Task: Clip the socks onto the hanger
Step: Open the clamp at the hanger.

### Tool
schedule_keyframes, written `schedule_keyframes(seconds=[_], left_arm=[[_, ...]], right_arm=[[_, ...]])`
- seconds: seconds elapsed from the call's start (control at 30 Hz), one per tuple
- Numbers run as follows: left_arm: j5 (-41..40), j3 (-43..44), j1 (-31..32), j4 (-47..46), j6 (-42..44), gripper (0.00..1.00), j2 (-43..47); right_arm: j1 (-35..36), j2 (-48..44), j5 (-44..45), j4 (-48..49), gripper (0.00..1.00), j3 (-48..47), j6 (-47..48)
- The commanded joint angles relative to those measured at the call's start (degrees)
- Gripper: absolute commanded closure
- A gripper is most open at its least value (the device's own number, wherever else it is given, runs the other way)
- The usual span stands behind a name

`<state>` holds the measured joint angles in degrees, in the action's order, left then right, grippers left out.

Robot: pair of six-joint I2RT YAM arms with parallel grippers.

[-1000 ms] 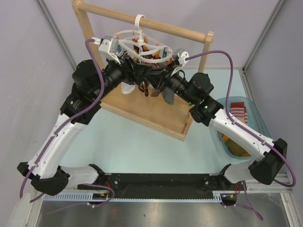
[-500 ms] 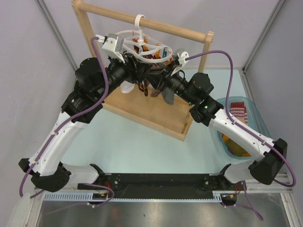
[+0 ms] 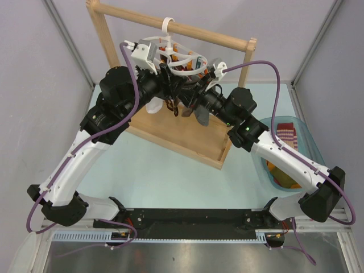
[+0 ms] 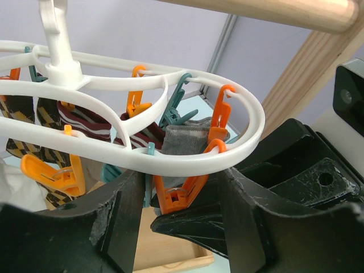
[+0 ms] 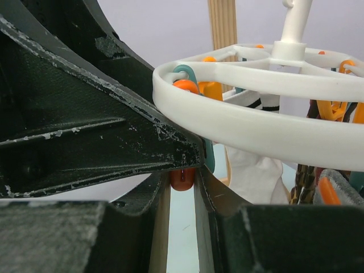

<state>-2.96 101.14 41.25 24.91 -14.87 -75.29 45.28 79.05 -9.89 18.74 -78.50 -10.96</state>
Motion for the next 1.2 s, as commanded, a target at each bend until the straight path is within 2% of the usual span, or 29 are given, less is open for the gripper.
schedule_keyframes(seconds=[0.0, 0.27, 0.6, 0.7, 0.8, 0.83, 0.9, 0.93, 1.17], left_arm=[[-0.8, 2.9, 0.8, -0.7, 0.7, 0.43, -0.2], [-5.7, 3.4, 0.8, -0.6, 0.9, 0.43, -1.5], [-8.0, 2.5, 0.8, -2.6, 1.1, 0.61, -1.7], [-8.4, 2.5, 0.8, -2.8, 1.3, 0.67, -1.5], [-8.8, 1.8, 0.8, -3.4, 1.5, 0.73, -1.2], [-8.9, 1.4, 0.8, -3.5, 1.6, 0.74, -1.1], [-9.0, 1.1, 0.8, -3.8, 1.8, 0.77, -1.1], [-9.2, 0.9, 0.8, -4.0, 1.9, 0.78, -1.1], [-9.4, -0.7, 0.8, -5.0, 2.0, 0.84, -0.9]], right_arm=[[0.3, -0.7, 0.2, 1.5, 1.0, -2.7, -0.6], [0.6, -0.6, 0.2, 1.5, 1.0, -2.7, -0.4], [1.0, -0.4, 0.9, -0.4, 0.98, -2.7, 0.5], [1.0, -0.6, 1.5, -1.4, 0.89, -2.7, 0.8], [1.0, -1.2, 2.6, -4.1, 0.73, -2.7, 1.2], [1.0, -1.4, 3.2, -5.0, 0.62, -2.6, 1.4], [1.2, -2.6, 3.8, -8.0, 0.54, -2.6, 1.8], [1.4, -3.2, 4.7, -9.2, 0.47, -2.6, 2.1], [1.7, -10.5, 9.8, -20.2, 0.3, -0.1, 4.0]])
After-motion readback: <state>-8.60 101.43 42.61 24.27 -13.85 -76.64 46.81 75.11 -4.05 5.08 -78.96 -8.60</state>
